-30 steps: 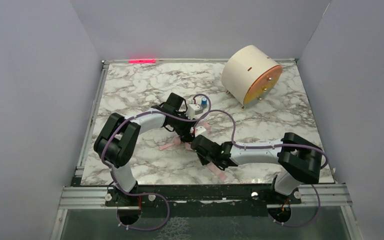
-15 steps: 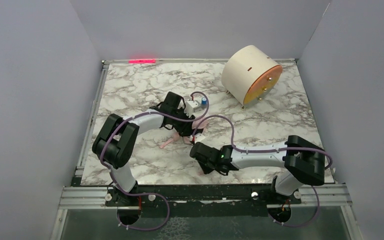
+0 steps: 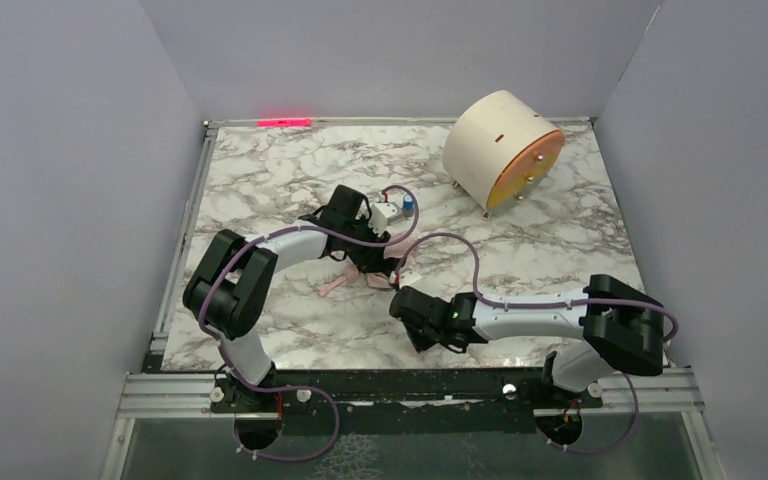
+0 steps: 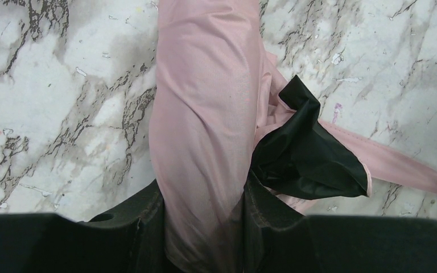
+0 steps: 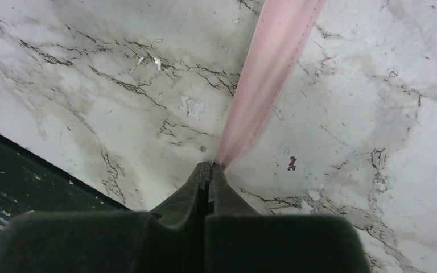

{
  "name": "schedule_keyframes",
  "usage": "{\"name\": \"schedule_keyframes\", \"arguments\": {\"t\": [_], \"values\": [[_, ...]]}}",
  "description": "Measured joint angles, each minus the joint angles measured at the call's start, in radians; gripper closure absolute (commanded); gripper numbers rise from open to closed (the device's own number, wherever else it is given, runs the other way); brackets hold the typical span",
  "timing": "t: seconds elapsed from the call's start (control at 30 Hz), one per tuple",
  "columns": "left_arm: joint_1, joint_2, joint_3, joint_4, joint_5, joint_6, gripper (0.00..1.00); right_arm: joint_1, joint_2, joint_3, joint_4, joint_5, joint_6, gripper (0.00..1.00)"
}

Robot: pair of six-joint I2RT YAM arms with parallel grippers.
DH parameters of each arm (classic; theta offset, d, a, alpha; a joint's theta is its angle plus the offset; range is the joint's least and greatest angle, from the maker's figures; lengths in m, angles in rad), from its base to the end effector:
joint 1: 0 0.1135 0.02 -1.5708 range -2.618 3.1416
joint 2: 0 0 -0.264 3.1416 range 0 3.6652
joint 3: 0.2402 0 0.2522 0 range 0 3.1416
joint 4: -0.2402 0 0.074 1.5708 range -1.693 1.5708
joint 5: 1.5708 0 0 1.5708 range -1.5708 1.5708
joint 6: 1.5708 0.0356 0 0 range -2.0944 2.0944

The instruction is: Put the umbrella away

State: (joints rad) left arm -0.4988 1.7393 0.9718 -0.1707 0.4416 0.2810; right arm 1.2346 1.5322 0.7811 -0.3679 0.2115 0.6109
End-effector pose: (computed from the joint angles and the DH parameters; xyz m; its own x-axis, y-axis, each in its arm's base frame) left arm 0.2957 -0.1784 0.1612 -0.4990 0.5573 -0.6636 0.8251 0.5396 -0.1672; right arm 0.0985 0.2593 0.1561 -0.7552 -0.4610 -0.4660 -0.5610 0.8222 0.0957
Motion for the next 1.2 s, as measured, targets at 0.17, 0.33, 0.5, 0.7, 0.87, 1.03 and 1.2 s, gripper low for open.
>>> {"name": "schedule_keyframes", "arguments": {"t": [0.17, 0.33, 0.5, 0.7, 0.87, 1.03, 1.2], "values": [[-0.003, -0.004, -0.008, 0.010, -0.001, 0.007, 1.00, -0.002, -0.040, -0.043, 0.025, -0.003, 0.021, 1.00], [-0.034, -0.033, -0.048, 0.051, -0.026, 0.071, 1.00, -0.001, -0.077, -0.056, 0.004, -0.008, 0.012, 0.93], [-0.105, -0.091, -0.135, 0.150, -0.130, 0.157, 1.00, 0.008, -0.185, -0.064, -0.010, -0.031, -0.011, 0.77], [-0.146, -0.101, -0.163, 0.207, -0.190, 0.195, 1.00, 0.016, -0.424, -0.125, 0.006, -0.021, -0.027, 0.63], [-0.158, -0.095, -0.164, 0.222, -0.209, 0.211, 1.00, 0.016, -0.649, -0.169, -0.009, 0.108, 0.027, 0.56], [-0.160, -0.095, -0.172, 0.239, -0.215, 0.225, 1.00, 0.001, -0.669, -0.157, -0.084, 0.234, 0.094, 0.55], [-0.163, -0.096, -0.179, 0.250, -0.221, 0.237, 1.00, -0.154, -0.537, -0.134, -0.130, 0.211, 0.116, 0.54]]}}
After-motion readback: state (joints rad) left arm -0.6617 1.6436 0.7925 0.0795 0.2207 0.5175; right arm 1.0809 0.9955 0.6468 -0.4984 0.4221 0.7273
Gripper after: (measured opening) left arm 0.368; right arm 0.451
